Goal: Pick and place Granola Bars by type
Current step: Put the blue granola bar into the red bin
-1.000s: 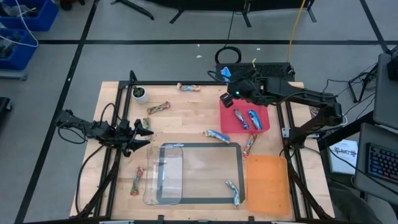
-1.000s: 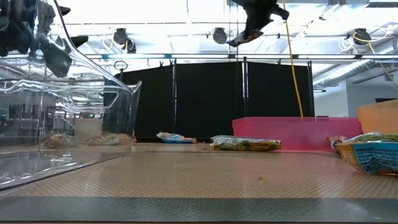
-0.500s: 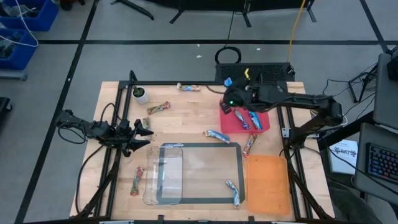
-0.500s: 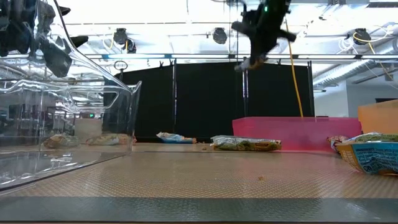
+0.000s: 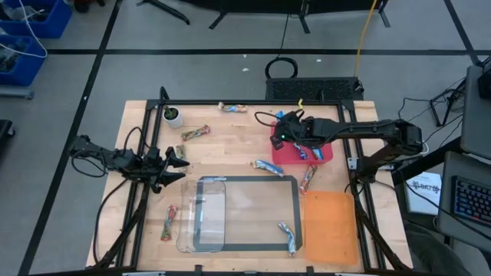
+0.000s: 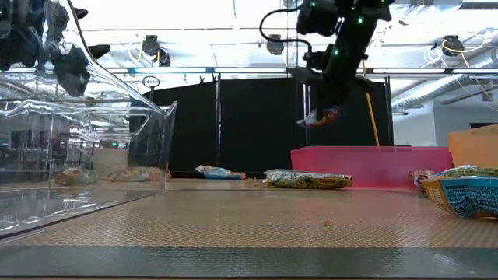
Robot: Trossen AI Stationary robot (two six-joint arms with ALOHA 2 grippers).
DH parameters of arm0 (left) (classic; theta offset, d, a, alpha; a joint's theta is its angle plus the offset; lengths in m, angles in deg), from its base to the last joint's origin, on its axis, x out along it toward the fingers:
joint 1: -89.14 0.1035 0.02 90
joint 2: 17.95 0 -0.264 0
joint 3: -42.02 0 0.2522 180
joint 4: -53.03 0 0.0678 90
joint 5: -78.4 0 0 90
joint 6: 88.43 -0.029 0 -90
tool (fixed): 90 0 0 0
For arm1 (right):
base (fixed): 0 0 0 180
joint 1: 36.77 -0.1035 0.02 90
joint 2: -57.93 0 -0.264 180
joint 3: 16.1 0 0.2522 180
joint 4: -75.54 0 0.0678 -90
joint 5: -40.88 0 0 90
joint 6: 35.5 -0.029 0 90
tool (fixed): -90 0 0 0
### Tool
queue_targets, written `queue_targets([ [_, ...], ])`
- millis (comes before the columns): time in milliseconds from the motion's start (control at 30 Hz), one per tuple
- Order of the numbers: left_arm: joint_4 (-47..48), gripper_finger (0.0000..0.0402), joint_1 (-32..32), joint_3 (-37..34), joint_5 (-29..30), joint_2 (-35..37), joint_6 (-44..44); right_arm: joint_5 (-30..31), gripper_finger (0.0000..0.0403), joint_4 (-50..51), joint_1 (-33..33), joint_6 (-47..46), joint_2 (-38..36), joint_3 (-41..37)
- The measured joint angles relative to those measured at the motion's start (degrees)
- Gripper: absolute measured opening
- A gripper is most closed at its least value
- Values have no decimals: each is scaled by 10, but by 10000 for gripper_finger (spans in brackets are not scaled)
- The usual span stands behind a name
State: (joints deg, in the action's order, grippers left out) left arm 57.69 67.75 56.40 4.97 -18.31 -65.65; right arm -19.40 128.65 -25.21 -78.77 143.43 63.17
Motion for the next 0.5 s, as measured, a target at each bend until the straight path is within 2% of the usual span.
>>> queue_targets([
  [200,0,255,0,0,0,0,0,0,0,-25,-4,-8,0,-46],
  [500,0,255,0,0,0,0,0,-30,0,-139,-12,-8,0,-126],
])
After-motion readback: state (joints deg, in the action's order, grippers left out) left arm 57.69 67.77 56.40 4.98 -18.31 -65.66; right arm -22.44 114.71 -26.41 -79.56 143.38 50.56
